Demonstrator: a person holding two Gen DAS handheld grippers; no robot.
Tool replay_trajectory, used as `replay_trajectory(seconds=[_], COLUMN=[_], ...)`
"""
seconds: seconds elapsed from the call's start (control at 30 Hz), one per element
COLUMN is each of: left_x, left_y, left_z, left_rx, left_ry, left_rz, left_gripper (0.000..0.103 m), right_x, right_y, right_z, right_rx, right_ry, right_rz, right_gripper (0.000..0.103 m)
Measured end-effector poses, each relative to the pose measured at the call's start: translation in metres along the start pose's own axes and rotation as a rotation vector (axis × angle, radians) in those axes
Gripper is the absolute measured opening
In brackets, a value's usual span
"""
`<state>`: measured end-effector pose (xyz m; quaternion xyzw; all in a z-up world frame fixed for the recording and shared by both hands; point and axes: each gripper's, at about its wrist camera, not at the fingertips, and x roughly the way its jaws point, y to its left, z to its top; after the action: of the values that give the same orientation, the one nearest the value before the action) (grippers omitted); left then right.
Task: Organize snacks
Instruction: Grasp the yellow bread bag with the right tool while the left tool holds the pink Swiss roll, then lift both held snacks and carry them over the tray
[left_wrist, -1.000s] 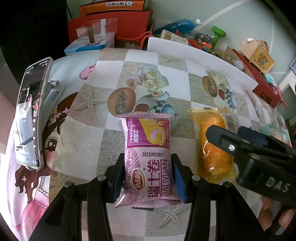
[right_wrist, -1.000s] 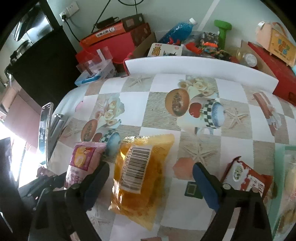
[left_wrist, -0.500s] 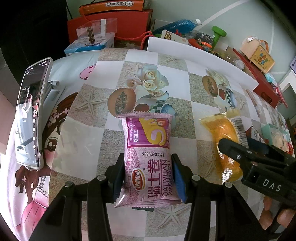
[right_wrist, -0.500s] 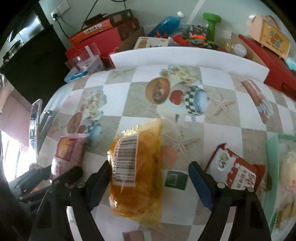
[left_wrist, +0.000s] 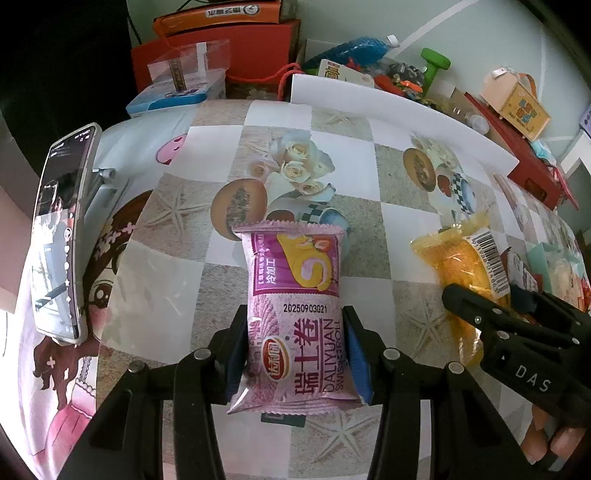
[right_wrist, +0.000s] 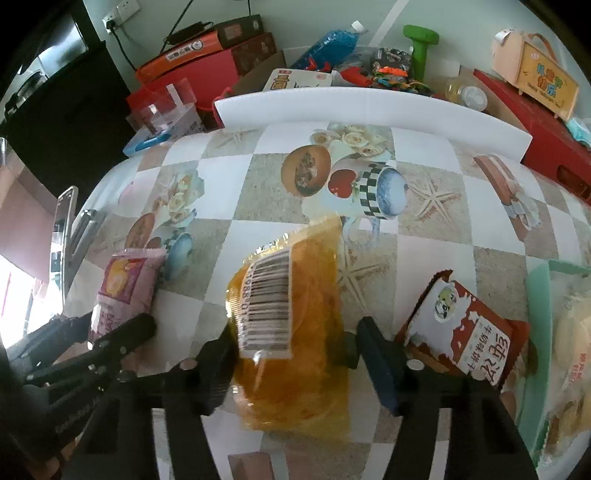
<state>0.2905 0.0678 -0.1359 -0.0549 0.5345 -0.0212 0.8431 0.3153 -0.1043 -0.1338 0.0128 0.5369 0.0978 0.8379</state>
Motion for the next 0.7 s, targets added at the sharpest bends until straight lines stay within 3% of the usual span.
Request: replay_trajectory(seconds=[0.13, 0.6, 0.7], left_x=[0.000, 0.001, 0.000], left_y=[-0.004, -0.024, -0.024], left_z=[-0.002, -0.010, -0.011], left_rx=[0.017, 0.068, 0.050], left_ry=[0.003, 0.012, 0.012], left_rz=[0.006, -0.005, -0.019], left_gripper=[0.049, 0.043, 0.042], right_x=[-0.004, -0.025, -0.029], right_y=[-0.004, -0.019, -0.021], right_z=[-0.007, -0.039, -0.044], right_rx=[0.001, 0.052, 0.067], right_ry=[-0.003, -0.010, -0.014], right_rz=[-0.014, -0.018, -0.004], right_gripper=[0.055, 0.054, 0.049])
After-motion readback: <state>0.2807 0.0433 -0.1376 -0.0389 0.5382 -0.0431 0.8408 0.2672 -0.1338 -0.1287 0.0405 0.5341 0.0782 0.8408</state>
